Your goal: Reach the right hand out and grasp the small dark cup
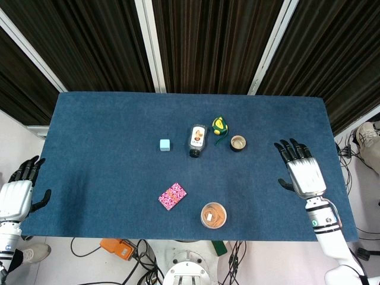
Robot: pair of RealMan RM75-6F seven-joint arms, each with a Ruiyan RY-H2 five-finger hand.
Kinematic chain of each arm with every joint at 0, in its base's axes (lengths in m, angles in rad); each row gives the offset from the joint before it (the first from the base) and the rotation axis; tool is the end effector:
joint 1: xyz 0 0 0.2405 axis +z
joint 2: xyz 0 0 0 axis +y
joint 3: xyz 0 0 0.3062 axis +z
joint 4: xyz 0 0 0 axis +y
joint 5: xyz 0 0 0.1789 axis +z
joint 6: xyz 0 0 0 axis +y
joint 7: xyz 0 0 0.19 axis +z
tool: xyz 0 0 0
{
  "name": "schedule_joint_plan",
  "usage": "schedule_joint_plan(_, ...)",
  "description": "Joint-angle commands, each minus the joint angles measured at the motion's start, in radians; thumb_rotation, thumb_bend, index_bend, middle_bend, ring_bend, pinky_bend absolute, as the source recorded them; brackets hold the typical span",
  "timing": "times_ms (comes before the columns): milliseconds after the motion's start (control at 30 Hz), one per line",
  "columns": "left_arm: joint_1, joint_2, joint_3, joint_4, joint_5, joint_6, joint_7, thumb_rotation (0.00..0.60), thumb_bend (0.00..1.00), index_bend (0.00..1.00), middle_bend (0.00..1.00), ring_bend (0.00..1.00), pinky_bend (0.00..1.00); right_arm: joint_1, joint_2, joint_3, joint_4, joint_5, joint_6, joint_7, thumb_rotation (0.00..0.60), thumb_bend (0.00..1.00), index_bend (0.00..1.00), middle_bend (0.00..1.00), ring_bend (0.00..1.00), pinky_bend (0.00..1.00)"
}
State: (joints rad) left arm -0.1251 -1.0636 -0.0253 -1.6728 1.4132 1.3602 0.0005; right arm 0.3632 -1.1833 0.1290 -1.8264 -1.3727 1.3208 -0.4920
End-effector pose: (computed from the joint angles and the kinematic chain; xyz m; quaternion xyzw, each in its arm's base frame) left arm -0.3518 0.2347 0.2039 -0.6018 -0.4392 -0.3436 0.5717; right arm -0.2435 -0.3154 0.1603 0.6869 -0.2839 0.3659 0.5601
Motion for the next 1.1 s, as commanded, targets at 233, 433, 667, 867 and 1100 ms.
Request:
schedule_joint_plan(233,0.000,-0.003,0.000,-0.003,-0.002,0.000,0.009,0.600,0.37,0.07,0.00,0.04,0.19,-0.026,0.039,-0.009,-0.035,-0.012,0.026,0.003,0.600,0.27,0.18,0.18,0.14,0.22)
schedule_joint_plan(433,0.003,-0.002,-0.002,-0.003,-0.007,0.003,0.009,0.600,0.37,0.07,0.00,0.04,0.19,-0.025,0.050,0.001,-0.027,-0.002,0.020,0.033,0.600,0.27,0.18,0.18,0.14,0.22)
schedule_joint_plan(667,0.001,-0.002,-0.001,-0.003,-0.005,0.000,0.009,0.600,0.36,0.07,0.00,0.04,0.19,-0.003,0.031,0.015,0.003,0.031,-0.015,0.032,0.600,0.27,0.18,0.18,0.14,0.22)
schedule_joint_plan(867,0.004,0.000,-0.001,-0.004,-0.005,0.002,0.005,0.600,0.36,0.07,0.00,0.04,0.19,0.086,-0.004,0.063,0.091,0.120,-0.151,0.061,0.600,0.27,0.18,0.18,0.14,0.22)
schedule_joint_plan(1100,0.001,0.004,0.001,-0.006,-0.013,-0.010,0.005,0.600,0.37,0.07,0.00,0.04,0.19,0.212,-0.088,0.111,0.254,0.287,-0.328,0.038,0.600,0.27,0.18,0.18,0.14,0.22)
